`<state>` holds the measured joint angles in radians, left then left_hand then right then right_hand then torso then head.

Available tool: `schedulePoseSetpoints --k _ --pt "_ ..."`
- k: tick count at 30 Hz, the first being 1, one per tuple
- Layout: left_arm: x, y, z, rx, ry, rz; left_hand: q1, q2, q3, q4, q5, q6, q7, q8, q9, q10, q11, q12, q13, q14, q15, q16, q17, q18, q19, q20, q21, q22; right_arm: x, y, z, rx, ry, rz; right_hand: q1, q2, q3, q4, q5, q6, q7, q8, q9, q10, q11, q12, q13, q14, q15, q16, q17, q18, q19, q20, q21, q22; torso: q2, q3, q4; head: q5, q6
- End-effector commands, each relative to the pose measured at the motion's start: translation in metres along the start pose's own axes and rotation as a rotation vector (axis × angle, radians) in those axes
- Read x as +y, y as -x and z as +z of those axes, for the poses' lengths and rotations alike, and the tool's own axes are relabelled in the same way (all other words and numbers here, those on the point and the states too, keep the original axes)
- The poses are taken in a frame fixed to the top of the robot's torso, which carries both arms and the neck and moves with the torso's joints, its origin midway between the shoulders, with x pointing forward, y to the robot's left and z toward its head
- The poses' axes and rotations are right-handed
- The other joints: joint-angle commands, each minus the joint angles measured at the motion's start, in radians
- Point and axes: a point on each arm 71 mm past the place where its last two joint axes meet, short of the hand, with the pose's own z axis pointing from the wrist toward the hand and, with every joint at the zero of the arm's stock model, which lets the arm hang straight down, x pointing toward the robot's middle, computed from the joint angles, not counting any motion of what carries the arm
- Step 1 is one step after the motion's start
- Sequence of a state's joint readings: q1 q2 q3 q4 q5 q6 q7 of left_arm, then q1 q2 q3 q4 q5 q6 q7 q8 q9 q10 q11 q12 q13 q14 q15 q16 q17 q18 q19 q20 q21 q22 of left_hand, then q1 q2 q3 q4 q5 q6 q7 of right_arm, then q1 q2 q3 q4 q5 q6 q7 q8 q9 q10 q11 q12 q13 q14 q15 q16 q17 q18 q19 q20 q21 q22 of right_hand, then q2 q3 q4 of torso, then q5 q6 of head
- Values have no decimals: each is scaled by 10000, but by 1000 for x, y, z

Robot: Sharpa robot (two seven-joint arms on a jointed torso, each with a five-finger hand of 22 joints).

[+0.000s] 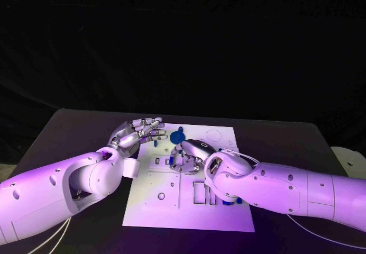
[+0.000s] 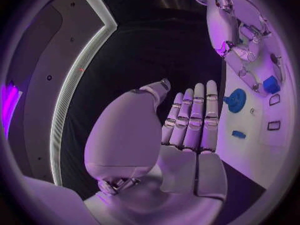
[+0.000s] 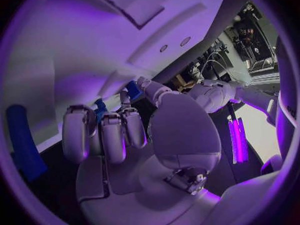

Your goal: Assemble the parts on the task board

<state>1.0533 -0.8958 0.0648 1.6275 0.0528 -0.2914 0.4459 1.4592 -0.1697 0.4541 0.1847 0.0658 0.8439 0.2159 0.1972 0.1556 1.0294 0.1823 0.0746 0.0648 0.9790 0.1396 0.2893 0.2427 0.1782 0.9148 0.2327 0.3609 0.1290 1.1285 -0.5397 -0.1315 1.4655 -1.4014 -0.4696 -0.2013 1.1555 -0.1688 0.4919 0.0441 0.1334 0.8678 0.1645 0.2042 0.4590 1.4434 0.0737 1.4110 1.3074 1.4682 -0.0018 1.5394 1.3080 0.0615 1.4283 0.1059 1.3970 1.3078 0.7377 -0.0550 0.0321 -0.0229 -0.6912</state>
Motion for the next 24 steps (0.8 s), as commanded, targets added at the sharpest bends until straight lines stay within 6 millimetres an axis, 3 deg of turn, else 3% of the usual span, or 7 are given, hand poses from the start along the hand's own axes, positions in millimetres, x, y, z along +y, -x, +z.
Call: schedulePoseSetpoints --k 1,13,18,19,21,23,24 --pt "-1 -2 0 213 -48 -70 -60 3 66 -3 -47 -17 329 -42 -12 20 60 -66 2 -57 -16 -48 14 11 -40 2 21 -9 0 -1 -1 27 68 -48 -147 -112 -243 105 -178 -165 4 -89 -19 -41 58 -95 877 752 85 -65 1418 -54 -35 62 -89 757 1 0 -3 -6 9" --pt "1 3 2 473 115 950 -295 -68 38 27 -59 53 282 -33 -1 151 18 -33 20 54 -50 -19 96 34 -35 11 62 -9 0 16 -16 -1178 464 595 -99 -185 -772 401 46 -733 131 -351 -74 -180 167 -249 729 732 171 -94 1346 -15 -132 130 -258 634 -43 18 -24 83 23" --pt "4 10 4 718 423 2320 -912 -242 -172 271 -64 806 -64 386 211 1477 -448 507 267 1692 -603 1200 795 79 1016 -438 899 344 -6 39 -31 -1638 906 1606 170 -65 -837 412 206 -851 177 -384 -67 -256 211 -319 661 713 216 -118 1286 9 -195 178 -356 561 -131 44 -81 120 45" --pt "5 11 5 783 458 2637 -1155 -227 -287 442 -51 1014 -272 567 312 2002 -689 848 439 2404 -860 1948 1214 76 1518 -676 1352 561 -8 44 -34 -1673 941 1914 222 -30 -829 407 227 -842 177 -375 -60 -268 213 -331 649 706 217 -128 1258 19 -219 182 -390 531 -153 49 -96 131 44" --pt "6 11 5 972 572 3063 -1228 -204 -321 505 -54 1061 -351 637 356 2230 -777 1031 545 2577 -957 2278 1417 70 1671 -774 1543 659 -12 53 -39 -1695 916 2382 336 41 -800 384 310 -816 176 -351 -47 -330 210 -399 584 672 217 -175 1129 52 -306 186 -510 424 -180 54 -111 147 47" --pt "7 11 7 1296 850 3619 -1556 -124 -472 768 -11 1123 -527 840 487 2784 -1124 1754 1029 3128 -1278 3585 2198 39 2233 -1107 2304 1067 -18 64 -45 -1733 790 2964 416 99 -782 377 468 -796 176 -331 -34 -351 208 -419 566 660 214 -193 1092 61 -329 188 -547 398 -231 68 -140 187 40" --pt "7 11 9 1488 1021 3889 -1844 -58 -729 917 -24 1111 -764 1234 784 2750 -1244 2767 1835 3405 -1443 5406 3310 -22 2582 -1351 3346 1681 -21 71 -47 -1763 712 3200 439 119 -778 377 514 -789 175 -323 -29 -373 207 -443 541 651 214 -207 1056 68 -347 187 -575 375 -260 76 -144 199 17"
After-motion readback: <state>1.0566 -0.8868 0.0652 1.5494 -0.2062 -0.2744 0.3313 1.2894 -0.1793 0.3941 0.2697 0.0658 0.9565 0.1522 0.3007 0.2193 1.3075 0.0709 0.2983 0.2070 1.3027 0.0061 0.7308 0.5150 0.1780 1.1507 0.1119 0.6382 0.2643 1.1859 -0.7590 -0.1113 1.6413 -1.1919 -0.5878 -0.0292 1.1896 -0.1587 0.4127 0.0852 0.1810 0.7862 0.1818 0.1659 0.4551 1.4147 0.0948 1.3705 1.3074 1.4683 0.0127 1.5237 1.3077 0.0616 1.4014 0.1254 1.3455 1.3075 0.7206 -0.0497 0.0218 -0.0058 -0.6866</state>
